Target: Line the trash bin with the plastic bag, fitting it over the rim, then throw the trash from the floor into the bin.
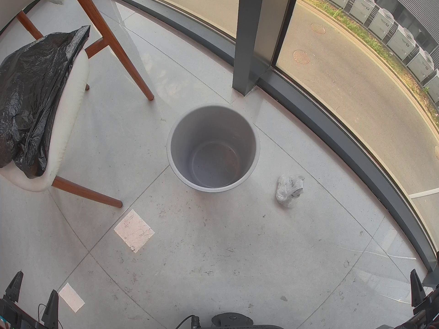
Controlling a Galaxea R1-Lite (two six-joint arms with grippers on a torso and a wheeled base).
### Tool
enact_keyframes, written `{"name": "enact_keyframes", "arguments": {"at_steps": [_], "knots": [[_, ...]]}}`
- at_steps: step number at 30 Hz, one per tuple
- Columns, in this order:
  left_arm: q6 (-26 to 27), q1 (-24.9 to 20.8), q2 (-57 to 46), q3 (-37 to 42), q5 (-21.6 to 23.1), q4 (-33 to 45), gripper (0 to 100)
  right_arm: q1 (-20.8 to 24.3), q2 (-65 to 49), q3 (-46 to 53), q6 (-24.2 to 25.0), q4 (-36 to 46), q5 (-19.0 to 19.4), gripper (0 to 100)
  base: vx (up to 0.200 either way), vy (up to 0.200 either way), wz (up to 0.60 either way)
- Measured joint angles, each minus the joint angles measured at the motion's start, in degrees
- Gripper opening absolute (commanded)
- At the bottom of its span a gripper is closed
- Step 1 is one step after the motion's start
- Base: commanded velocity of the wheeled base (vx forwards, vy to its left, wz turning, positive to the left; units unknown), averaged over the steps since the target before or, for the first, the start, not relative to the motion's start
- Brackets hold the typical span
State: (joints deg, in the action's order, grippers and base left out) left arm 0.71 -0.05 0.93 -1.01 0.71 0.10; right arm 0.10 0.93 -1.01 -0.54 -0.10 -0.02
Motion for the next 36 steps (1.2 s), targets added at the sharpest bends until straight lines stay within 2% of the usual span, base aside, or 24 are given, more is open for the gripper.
{"name": "enact_keyframes", "arguments": {"at_steps": [14,27,36], "knots": [[-0.02,0.0,0.0,0.0,0.0,0.0,100,0.0,0.0,0.0,0.11,0.02,0.02,100,0.0,0.2,0.0],[1.4,-0.06,0.0,-0.24,0.55,-1.93,100,-0.07,0.0,0.05,0.21,0.02,0.02,100,0.0,0.0,0.0],[1.91,-0.33,3.84,-10.2,2.29,-6.58,100,0.0,0.0,0.0,0.18,0.0,0.02,100,0.0,0.0,0.0]]}}
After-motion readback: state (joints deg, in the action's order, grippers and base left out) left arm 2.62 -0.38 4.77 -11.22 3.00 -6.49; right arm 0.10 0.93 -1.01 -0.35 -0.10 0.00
